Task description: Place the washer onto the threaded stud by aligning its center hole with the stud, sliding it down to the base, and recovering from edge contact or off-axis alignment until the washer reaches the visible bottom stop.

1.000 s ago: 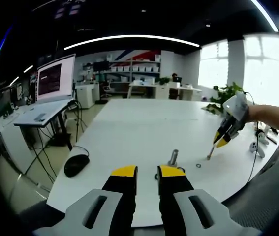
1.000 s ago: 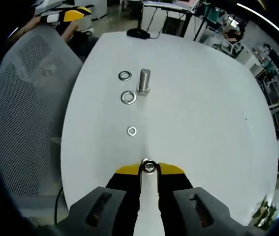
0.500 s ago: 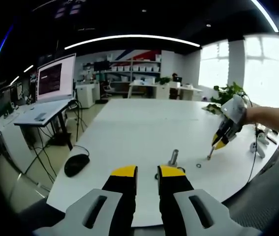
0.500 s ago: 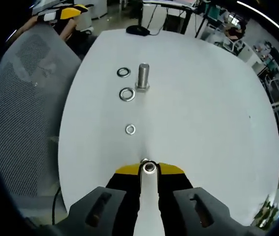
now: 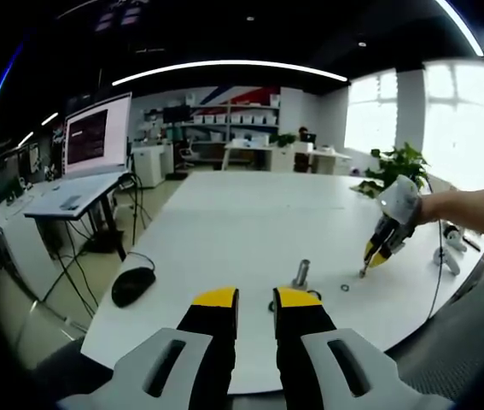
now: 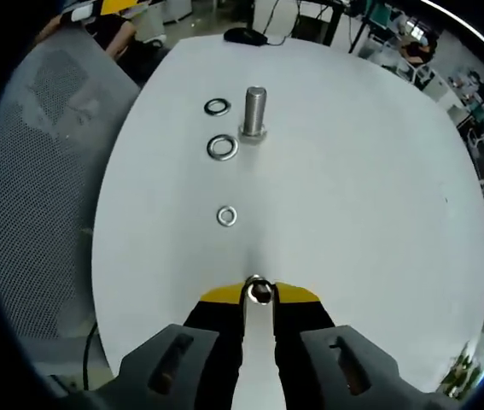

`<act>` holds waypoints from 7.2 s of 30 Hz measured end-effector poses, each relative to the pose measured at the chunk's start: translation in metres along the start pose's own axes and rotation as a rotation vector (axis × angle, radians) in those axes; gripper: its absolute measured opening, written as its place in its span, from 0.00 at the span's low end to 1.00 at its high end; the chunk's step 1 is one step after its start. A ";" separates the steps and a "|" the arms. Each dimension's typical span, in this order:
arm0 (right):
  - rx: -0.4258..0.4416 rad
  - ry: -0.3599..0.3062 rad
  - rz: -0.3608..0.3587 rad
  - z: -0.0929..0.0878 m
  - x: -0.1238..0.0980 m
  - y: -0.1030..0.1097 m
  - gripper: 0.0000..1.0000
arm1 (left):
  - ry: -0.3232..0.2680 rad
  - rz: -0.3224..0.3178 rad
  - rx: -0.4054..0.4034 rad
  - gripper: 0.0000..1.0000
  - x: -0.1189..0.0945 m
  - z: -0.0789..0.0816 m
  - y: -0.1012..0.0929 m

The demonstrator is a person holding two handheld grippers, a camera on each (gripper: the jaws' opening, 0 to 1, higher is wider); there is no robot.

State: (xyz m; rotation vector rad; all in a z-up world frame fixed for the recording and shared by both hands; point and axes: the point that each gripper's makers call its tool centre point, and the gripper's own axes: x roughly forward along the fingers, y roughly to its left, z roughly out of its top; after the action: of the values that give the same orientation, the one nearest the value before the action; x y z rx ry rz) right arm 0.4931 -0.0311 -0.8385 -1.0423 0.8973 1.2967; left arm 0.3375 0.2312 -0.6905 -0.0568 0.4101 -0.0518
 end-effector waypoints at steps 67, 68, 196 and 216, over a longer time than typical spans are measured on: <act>0.015 -0.019 0.092 0.050 0.041 0.030 0.19 | -0.006 -0.003 -0.003 0.14 -0.001 0.001 0.000; 0.015 -0.016 0.092 0.049 0.042 0.031 0.19 | -0.008 -0.003 -0.004 0.14 -0.001 0.001 0.000; -0.019 -0.034 -0.025 0.023 -0.031 -0.002 0.28 | 0.054 -0.018 0.023 0.11 0.001 -0.009 -0.003; -0.170 -0.105 0.039 0.107 -0.029 0.048 0.27 | 0.012 -0.016 0.012 0.11 -0.001 -0.005 -0.001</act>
State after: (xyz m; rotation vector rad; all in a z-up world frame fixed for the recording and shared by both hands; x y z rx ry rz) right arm 0.4380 0.0609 -0.7829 -1.0810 0.7411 1.4669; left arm 0.3343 0.2298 -0.6941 -0.0478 0.4218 -0.0701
